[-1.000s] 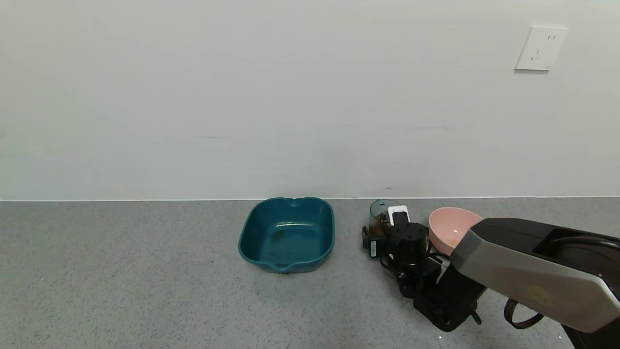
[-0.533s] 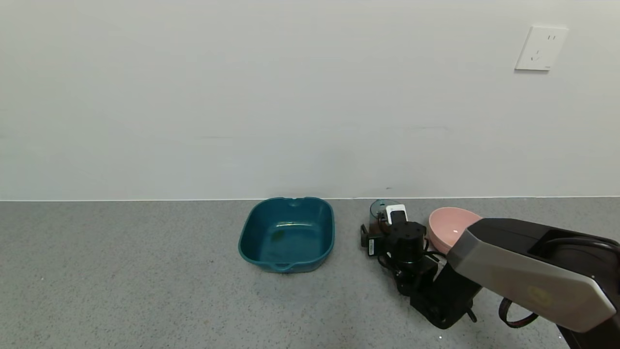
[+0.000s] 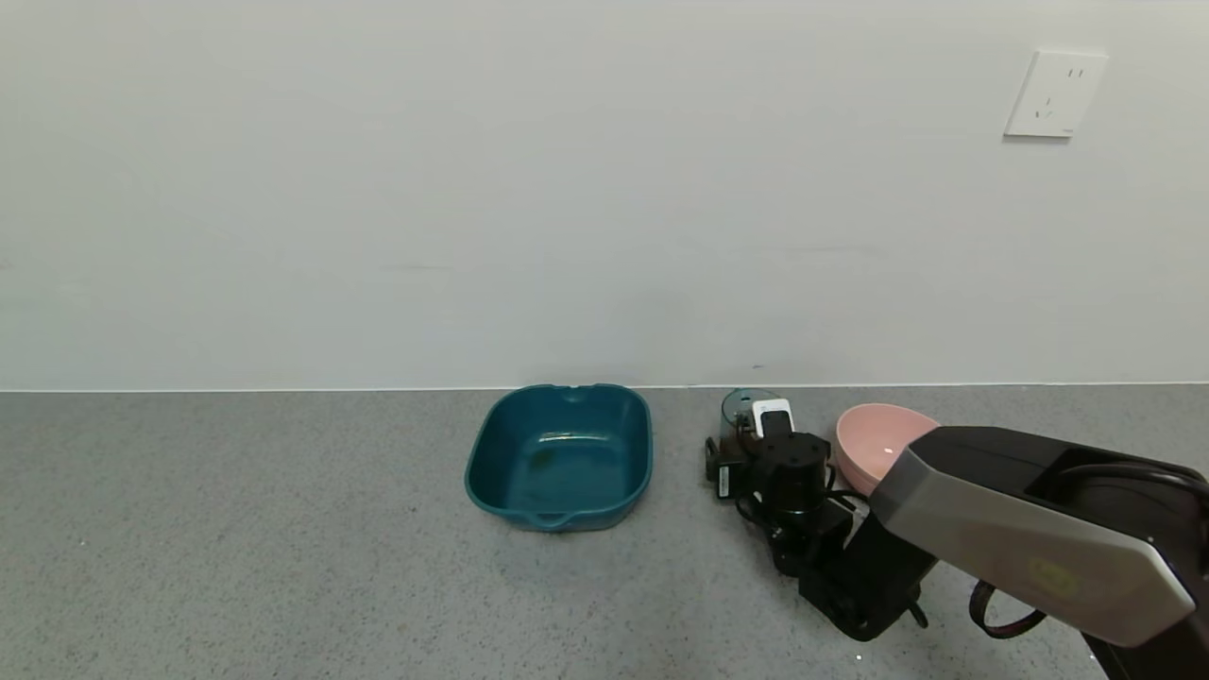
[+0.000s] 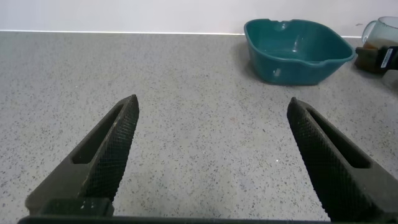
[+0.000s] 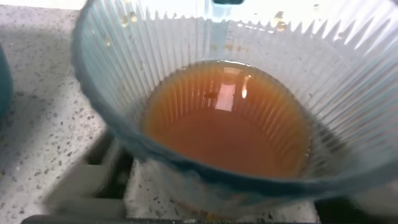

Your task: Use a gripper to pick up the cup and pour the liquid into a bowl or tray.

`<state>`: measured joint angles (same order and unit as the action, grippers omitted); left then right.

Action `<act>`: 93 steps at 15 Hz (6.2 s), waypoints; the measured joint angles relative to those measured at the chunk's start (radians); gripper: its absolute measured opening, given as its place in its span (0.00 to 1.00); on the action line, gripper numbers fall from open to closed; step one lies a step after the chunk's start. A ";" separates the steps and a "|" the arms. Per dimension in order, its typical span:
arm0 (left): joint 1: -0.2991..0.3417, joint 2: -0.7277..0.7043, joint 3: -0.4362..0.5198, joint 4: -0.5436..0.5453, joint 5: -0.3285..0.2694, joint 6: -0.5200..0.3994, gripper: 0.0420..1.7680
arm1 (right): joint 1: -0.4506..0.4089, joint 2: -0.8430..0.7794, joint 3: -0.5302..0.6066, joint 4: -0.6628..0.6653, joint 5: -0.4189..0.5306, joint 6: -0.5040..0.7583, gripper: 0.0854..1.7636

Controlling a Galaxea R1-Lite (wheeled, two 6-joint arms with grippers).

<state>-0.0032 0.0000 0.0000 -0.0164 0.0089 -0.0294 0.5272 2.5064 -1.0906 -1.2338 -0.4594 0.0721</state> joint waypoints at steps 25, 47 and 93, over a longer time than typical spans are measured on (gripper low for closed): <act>0.001 0.000 0.000 0.000 0.000 0.000 0.97 | 0.006 -0.151 0.009 0.088 0.064 -0.025 0.76; 0.001 0.000 0.000 0.000 0.000 -0.001 0.97 | 0.051 -0.341 -0.003 0.248 0.092 -0.224 0.76; 0.001 0.000 0.000 0.000 0.000 -0.001 0.97 | 0.046 -0.245 -0.228 0.607 0.157 -0.622 0.75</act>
<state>-0.0023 0.0000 0.0000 -0.0164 0.0089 -0.0302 0.5734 2.2611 -1.3189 -0.6264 -0.3019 -0.5498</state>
